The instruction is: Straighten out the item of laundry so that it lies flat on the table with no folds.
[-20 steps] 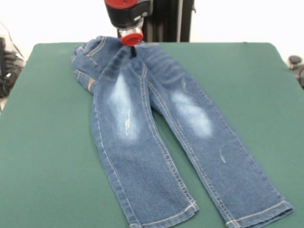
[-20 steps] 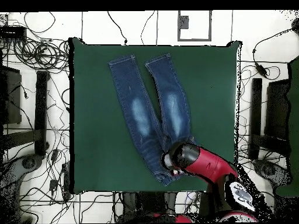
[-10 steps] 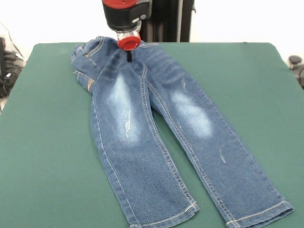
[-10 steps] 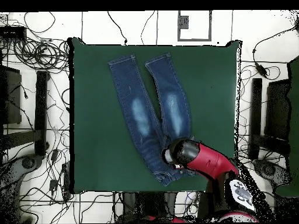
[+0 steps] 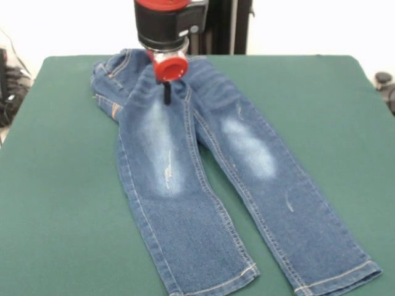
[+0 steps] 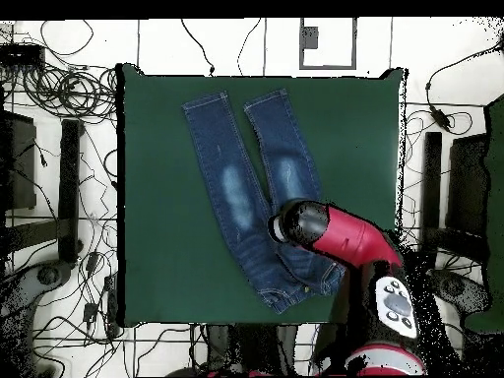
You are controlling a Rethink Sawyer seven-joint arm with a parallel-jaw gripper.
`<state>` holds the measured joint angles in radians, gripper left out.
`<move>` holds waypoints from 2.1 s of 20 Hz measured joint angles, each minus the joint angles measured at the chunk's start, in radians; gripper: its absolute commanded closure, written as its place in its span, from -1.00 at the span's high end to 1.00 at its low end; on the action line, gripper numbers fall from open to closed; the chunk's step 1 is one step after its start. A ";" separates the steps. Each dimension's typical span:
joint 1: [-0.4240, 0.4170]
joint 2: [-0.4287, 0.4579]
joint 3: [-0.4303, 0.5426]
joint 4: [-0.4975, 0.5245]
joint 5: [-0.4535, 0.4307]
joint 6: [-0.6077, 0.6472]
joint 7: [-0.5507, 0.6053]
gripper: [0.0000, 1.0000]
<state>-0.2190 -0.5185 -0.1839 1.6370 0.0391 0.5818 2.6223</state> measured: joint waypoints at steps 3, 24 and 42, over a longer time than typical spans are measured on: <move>0.014 0.005 0.000 -0.053 0.017 0.001 0.000 1.00; 0.073 0.112 0.000 -0.364 0.128 0.014 0.000 1.00; 0.096 0.373 -0.007 -0.592 0.138 0.026 0.000 1.00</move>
<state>-0.1234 -0.1458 -0.1908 1.0454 0.1769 0.6076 2.6223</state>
